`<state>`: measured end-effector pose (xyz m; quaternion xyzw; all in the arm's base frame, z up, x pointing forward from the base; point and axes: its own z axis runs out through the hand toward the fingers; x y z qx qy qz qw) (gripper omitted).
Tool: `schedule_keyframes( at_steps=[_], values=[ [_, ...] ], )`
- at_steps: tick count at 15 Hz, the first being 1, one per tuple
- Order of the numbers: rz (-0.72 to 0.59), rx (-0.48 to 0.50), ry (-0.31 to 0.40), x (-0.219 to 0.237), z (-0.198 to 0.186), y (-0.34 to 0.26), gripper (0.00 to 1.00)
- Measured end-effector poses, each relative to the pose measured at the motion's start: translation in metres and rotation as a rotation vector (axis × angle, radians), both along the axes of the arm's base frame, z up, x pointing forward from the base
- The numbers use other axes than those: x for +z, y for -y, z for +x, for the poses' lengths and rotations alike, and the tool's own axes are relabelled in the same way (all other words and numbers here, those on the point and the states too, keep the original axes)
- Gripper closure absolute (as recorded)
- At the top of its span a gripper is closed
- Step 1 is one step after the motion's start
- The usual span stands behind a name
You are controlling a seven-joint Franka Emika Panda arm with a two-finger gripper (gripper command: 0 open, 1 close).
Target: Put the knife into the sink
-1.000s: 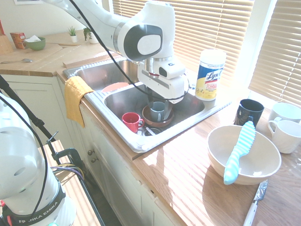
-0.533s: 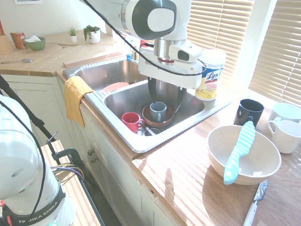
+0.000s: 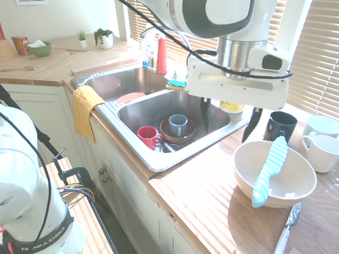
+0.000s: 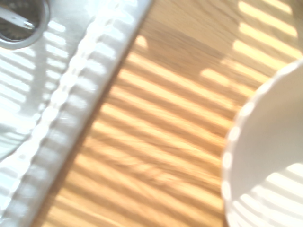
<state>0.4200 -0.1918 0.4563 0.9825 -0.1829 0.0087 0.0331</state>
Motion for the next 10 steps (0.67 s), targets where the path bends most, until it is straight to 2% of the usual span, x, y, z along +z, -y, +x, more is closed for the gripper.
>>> schedule_keyframes(
  at_steps=[4, 8, 9, 10],
  values=[
    [-0.001, -0.062, -0.006, -0.016, -0.001, 0.050, 0.00],
    [-0.006, -0.104, 0.004, -0.032, -0.003, 0.072, 0.00],
    [-0.005, -0.121, 0.017, -0.035, 0.000, 0.075, 1.00],
    [0.001, -0.142, 0.031, -0.039, 0.003, 0.075, 1.00]
  ],
)
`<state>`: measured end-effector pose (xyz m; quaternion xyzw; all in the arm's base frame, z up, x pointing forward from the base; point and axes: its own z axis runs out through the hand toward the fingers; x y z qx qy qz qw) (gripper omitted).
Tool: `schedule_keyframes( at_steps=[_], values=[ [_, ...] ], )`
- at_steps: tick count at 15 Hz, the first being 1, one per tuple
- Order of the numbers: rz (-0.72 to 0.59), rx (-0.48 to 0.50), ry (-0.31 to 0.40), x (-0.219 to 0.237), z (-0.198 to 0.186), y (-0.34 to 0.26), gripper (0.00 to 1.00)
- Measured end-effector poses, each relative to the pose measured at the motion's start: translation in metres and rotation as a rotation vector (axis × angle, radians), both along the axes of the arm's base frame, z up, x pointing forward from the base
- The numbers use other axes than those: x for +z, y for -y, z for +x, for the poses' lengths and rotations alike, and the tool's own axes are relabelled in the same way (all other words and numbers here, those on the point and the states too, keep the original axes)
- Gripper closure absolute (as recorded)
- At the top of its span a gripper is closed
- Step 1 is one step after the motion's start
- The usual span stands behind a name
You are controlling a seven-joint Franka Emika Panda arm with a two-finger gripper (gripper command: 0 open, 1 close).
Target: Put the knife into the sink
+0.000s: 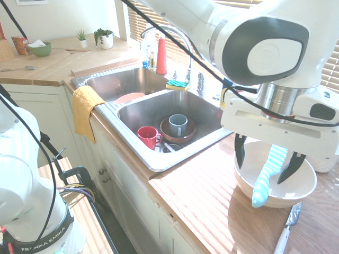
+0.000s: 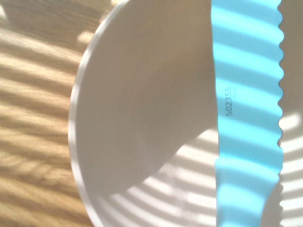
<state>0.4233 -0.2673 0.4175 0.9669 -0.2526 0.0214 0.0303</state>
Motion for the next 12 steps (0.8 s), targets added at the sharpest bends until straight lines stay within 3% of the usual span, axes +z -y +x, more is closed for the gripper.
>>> schedule_keyframes(
  at_steps=[12],
  values=[
    [0.026, -0.059, 0.022, -0.014, 0.013, 0.005, 1.00]
  ],
)
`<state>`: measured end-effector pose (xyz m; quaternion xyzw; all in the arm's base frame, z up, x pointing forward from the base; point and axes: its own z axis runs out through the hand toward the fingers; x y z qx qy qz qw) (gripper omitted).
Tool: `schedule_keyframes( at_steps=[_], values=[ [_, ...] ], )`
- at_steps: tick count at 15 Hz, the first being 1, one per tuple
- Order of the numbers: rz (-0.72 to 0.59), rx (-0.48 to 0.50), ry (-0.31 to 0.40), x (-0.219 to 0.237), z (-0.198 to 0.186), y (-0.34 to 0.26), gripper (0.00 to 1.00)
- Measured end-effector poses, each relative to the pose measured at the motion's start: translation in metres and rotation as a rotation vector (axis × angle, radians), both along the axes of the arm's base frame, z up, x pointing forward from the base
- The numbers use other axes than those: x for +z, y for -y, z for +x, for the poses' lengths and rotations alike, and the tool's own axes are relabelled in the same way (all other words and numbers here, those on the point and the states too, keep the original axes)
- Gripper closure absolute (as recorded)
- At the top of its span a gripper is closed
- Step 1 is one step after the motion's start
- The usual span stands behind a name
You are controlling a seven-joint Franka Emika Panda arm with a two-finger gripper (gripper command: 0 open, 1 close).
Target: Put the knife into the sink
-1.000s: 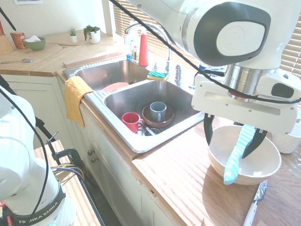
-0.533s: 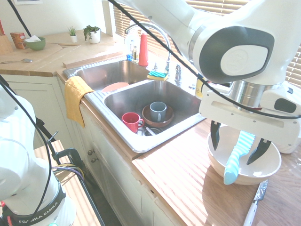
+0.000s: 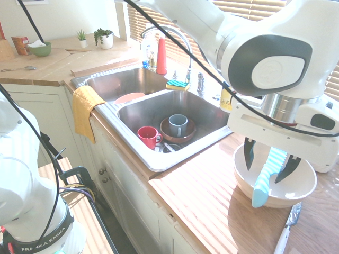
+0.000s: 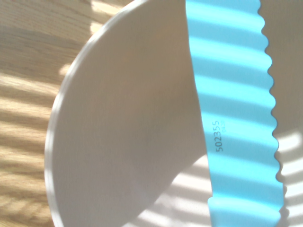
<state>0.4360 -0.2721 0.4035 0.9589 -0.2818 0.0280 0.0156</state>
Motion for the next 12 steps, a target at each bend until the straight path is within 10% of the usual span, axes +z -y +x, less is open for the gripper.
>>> schedule_keyframes(
  at_steps=[12],
  values=[
    [-0.017, -0.010, 0.018, -0.003, 0.012, -0.003, 1.00]
  ],
)
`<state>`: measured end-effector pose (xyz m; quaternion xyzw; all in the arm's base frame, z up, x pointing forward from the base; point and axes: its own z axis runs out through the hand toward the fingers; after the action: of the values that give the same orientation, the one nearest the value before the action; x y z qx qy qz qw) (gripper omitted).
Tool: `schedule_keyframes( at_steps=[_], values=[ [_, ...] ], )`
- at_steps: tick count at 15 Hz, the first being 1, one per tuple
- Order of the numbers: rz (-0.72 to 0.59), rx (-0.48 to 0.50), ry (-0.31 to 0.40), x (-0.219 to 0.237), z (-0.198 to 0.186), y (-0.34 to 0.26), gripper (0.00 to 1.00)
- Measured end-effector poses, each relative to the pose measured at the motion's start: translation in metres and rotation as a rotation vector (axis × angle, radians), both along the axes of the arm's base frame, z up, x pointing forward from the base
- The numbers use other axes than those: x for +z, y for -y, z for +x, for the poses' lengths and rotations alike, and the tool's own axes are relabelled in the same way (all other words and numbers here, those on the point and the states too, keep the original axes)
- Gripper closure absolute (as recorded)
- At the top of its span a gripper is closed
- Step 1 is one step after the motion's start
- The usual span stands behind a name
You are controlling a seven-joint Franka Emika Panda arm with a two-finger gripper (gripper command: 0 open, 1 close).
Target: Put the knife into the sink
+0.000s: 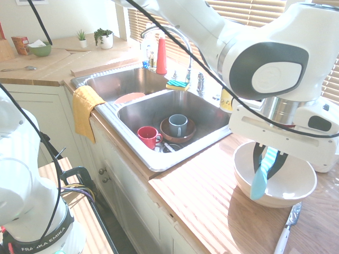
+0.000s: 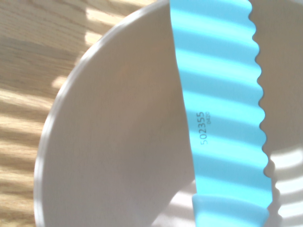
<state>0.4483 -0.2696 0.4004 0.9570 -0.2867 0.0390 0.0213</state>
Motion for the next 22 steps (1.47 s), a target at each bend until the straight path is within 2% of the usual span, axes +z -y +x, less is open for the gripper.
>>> schedule_keyframes(
  at_steps=[5, 8, 11, 14, 17, 20, 22],
  values=[
    [-0.013, -0.008, 0.078, 0.066, -0.005, -0.013, 1.00],
    [-0.015, 0.015, 0.109, 0.101, -0.017, -0.053, 1.00],
    [-0.020, 0.046, 0.136, 0.117, -0.031, -0.098, 1.00],
    [-0.012, 0.061, 0.146, 0.109, -0.043, -0.182, 1.00],
    [0.009, 0.006, 0.188, 0.078, -0.046, -0.269, 1.00],
    [0.007, -0.052, 0.231, 0.042, -0.045, -0.310, 1.00],
    [0.020, -0.085, 0.230, 0.011, -0.038, -0.323, 1.00]
  ],
)
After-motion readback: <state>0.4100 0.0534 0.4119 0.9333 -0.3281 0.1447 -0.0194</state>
